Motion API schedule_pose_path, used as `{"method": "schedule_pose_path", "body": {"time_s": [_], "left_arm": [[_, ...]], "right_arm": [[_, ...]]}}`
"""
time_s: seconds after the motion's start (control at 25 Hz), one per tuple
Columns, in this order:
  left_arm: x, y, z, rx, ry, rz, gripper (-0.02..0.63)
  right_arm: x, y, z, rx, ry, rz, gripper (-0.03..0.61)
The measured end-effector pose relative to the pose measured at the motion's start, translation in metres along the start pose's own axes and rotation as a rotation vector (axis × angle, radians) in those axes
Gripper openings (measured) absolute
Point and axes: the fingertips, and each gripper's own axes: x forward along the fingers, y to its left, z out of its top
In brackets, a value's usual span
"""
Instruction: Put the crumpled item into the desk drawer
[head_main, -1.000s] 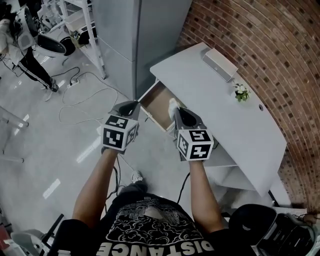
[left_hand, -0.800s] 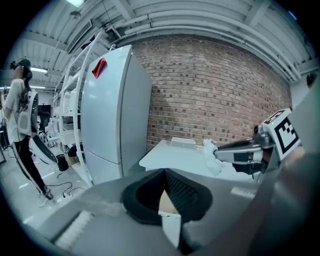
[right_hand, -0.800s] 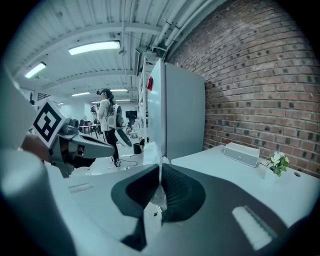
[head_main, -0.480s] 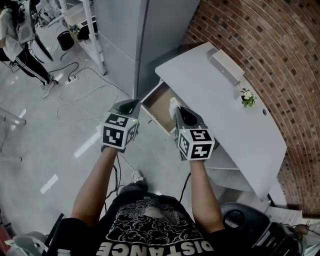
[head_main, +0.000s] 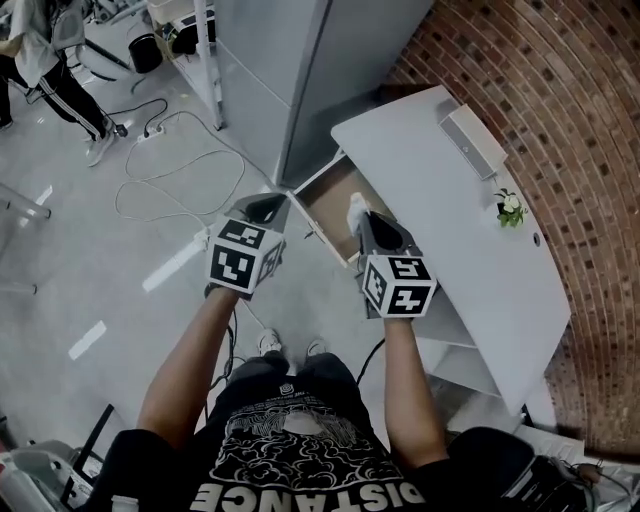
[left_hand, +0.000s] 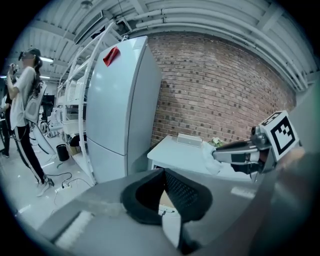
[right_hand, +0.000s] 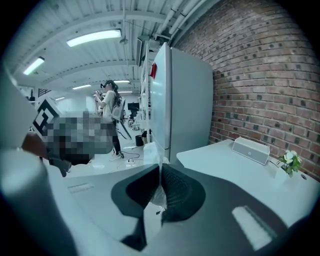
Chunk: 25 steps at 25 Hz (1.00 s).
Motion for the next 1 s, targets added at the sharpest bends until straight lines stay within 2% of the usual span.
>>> {"method": "schedule_pose_path", "body": {"time_s": [0.4,0.64,1.0], "left_arm": [[0.018,0.014,-0.016,-0.024,0.02,0.059,0.0],[0.04,0.027,-0.041,-0.07,0.066,0.112,0.0],[0.078,0.05,-0.058,-0.132,0.106,0.179,0.0]], "right_arm": [[0.041,-0.007,-0.025,-0.008,0.038,0.069,0.018],[0.083,-0.01,-0.048,-0.029,0.096,0.146,0.018],[0.147,-0.02,-0.079,-0.057,0.179,0.242,0.018]]}}
